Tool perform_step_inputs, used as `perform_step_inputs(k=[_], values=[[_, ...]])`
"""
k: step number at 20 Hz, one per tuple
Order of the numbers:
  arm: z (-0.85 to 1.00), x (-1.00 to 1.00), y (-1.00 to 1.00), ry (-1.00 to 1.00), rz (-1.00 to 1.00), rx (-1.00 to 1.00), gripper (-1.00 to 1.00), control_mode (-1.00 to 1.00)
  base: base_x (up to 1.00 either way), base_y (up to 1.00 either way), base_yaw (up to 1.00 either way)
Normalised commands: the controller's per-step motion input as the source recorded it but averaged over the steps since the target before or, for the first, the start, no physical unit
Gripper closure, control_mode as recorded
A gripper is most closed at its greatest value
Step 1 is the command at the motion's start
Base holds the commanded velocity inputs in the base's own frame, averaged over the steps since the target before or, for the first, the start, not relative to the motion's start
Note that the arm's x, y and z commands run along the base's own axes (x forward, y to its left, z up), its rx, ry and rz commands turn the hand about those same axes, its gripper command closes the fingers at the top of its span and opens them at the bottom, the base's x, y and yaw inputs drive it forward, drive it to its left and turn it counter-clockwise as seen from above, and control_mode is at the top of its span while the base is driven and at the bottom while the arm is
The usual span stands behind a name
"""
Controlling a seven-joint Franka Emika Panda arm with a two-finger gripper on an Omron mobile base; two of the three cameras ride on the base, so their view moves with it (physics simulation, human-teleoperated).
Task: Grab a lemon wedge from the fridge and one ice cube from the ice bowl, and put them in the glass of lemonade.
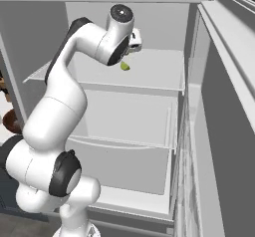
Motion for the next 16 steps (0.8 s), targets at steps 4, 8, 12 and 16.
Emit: perform_step_inputs(k=[4,8,12,16], values=[[-0.12,0.00,0.00,-0.09,0.19,-0.07,-1.00,-1.00,0.00,0.00,0.00],[-0.03,0.00,-0.01,-0.12,0.16,-0.04,-1.00,-1.00,0.00,0.00,0.00],[-0.21,0.01,0.00,-0.04,0.09,-0.07,-1.00,-1.00,0.00,0.00,0.00],[-0.04,0.07,0.00,0.00,0.00,-0.12,-1.00,-1.00,0.00,0.00,0.00]])
